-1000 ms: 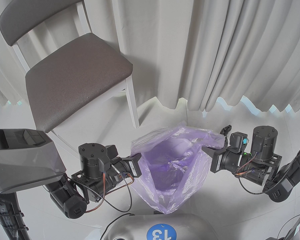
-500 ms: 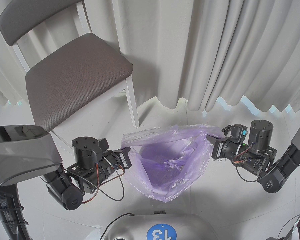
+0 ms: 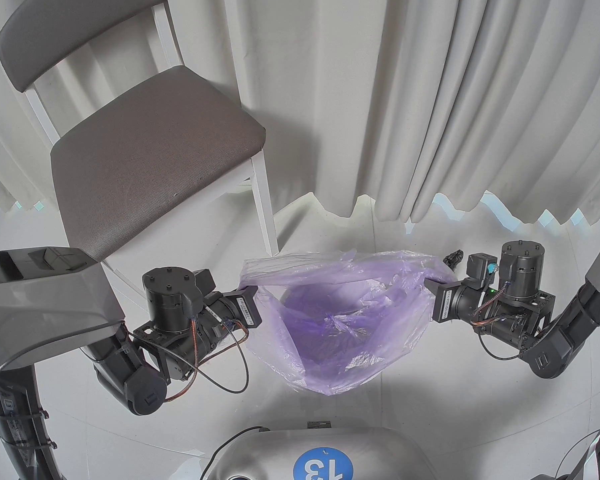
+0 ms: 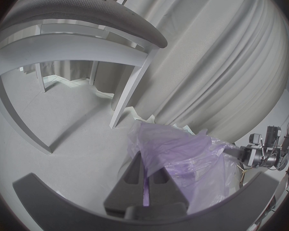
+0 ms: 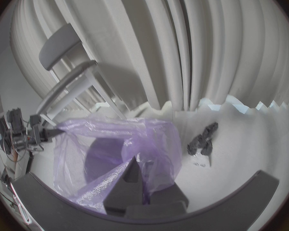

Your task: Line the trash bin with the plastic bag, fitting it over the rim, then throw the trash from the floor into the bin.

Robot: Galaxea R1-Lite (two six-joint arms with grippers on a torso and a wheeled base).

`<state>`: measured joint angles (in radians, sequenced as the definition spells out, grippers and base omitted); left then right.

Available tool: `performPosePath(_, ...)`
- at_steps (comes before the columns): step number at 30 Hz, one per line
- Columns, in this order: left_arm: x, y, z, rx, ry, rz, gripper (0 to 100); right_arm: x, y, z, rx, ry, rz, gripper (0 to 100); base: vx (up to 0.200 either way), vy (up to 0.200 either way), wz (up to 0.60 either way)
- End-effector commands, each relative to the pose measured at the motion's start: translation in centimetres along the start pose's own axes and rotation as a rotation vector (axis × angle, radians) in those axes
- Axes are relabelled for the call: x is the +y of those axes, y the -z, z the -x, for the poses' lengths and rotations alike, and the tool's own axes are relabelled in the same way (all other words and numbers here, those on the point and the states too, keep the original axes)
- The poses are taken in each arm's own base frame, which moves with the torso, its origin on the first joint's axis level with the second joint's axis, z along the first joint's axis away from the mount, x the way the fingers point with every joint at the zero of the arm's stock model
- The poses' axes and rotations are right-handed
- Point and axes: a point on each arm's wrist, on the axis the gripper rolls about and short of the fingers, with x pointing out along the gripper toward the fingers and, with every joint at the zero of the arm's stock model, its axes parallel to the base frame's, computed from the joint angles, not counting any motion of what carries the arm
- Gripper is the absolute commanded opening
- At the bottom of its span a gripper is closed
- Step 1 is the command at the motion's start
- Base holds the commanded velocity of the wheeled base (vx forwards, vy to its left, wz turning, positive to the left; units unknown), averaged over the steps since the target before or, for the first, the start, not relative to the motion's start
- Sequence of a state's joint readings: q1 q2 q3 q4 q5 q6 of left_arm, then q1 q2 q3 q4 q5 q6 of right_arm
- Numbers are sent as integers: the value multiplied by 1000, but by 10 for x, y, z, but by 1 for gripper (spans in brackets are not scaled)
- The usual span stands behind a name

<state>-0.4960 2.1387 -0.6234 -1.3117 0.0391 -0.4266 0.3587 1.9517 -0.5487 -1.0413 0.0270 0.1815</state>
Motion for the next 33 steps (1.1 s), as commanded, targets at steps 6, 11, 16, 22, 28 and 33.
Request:
performPosePath(6, -4, -3, 2, -15, 4, -1, 0, -3, -11, 32, 82, 27, 85, 0, 0, 0, 0)
performPosePath(11, -12, -7, 12, 0, 15, -10, 0, -5, -3, 41, 153, 31, 159, 0, 0, 0, 0)
performPosePath(16, -16, -15, 24, 25, 15, -13, 0, -6, 2, 48, 201, 35, 190, 0, 0, 0, 0)
performPosePath(22, -21, -15, 42, 72, 29, -72, 0, -6, 9, 53, 277, 27, 241, 0, 0, 0, 0)
performPosePath(28, -19, -12, 54, 139, 60, -94, 0, -3, 15, 60, 316, 1, 278, 0, 0, 0, 0)
performPosePath(33, -13, 0, 63, 213, 90, -172, 0, 1, 25, 62, 360, -26, 319, 0, 0, 0, 0)
